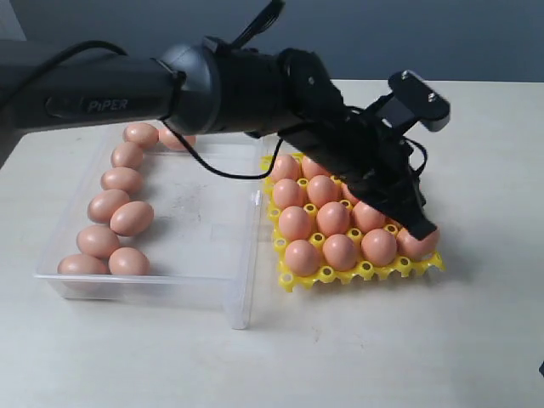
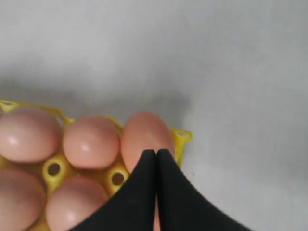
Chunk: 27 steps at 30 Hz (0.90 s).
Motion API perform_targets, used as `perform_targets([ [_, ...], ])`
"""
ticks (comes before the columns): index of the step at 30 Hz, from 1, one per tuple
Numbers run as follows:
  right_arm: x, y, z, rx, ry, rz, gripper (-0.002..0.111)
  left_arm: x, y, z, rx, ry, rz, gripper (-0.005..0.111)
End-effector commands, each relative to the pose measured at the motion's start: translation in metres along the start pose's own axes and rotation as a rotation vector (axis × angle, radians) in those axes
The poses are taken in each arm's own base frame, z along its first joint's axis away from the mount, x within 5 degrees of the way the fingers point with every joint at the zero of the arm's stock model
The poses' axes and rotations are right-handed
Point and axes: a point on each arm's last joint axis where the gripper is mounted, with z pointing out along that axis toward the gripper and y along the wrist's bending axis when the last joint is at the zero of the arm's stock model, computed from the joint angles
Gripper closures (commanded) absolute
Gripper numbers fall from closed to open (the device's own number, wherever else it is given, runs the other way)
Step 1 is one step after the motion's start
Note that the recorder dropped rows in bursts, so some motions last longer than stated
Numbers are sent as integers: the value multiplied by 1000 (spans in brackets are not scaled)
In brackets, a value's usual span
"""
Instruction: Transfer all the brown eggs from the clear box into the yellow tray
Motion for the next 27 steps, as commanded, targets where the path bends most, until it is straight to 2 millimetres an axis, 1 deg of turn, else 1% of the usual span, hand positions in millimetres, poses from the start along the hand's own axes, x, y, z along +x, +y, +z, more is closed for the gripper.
perform_targets([
  [1,-2,0,0,-1,-15,-3,107,-26,-3,2,-4,-9,-8,106],
  [5,-2,0,0,-1,-15,-3,107,-24,-3,25,95,59,-42,106],
  [8,-2,0,0,-1,-15,-3,107,-18,-8,37,119,125,-34,106],
  [11,-2,0,0,-1,-15,-3,107,-13,-7,39,72,190,18,106],
  [16,-2,0,0,-1,-15,-3,107,-3,-3,35,17,314,62,106],
  [18,-2,0,0,-1,-15,-3,107,-2,-2,37,13,319,68,106],
  [24,-2,0,0,-1,-15,-3,107,-9,-1,40,2,232,42,106],
  [27,-2,0,0,-1,-15,-3,107,-9,-8,46,26,225,72,106],
])
